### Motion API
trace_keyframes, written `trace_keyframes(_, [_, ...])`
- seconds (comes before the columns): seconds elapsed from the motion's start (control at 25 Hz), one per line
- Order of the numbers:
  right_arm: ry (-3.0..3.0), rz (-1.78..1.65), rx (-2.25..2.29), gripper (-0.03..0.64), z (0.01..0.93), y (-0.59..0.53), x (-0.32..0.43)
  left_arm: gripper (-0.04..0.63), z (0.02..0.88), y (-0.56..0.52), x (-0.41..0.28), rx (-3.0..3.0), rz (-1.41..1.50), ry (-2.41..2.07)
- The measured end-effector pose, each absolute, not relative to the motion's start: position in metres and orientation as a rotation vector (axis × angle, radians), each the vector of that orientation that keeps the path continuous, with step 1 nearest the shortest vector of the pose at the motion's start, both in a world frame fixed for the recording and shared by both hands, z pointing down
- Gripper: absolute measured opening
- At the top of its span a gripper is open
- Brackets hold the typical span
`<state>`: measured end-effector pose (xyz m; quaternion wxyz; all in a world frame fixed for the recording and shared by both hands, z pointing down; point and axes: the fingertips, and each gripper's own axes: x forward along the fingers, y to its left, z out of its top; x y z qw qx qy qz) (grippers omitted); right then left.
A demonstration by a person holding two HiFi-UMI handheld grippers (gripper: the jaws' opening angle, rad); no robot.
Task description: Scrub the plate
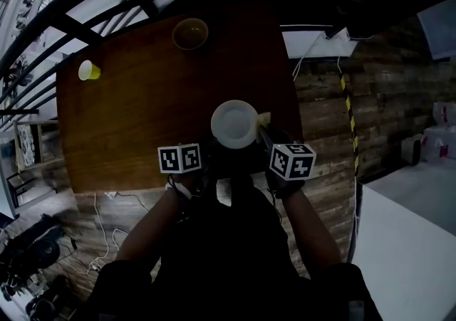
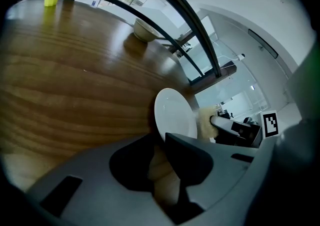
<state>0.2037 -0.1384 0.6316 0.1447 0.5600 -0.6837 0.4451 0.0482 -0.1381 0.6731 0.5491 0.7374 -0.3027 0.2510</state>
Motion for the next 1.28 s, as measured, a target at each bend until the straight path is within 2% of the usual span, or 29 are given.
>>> trace_keyframes(0.16, [-1.996, 1.302, 1.57, 0.114, 0.629, -0.134, 0.187, 0.078, 0.67, -0.141, 0.046, 1.742, 0.56, -0.722])
trace_keyframes(0.68, [-2.137, 1.248, 1.166, 0.115, 0.632, -0.101, 0.063, 0.078, 0.674, -0.156, 0.046, 1.736, 0.542, -0.695])
trace_keyframes(1.28, [-2.076, 1.325, 1.355, 0.115, 0.637, -0.104, 0.121, 0.077, 0.675, -0.157, 0.046, 1.731, 0.574, -0.712])
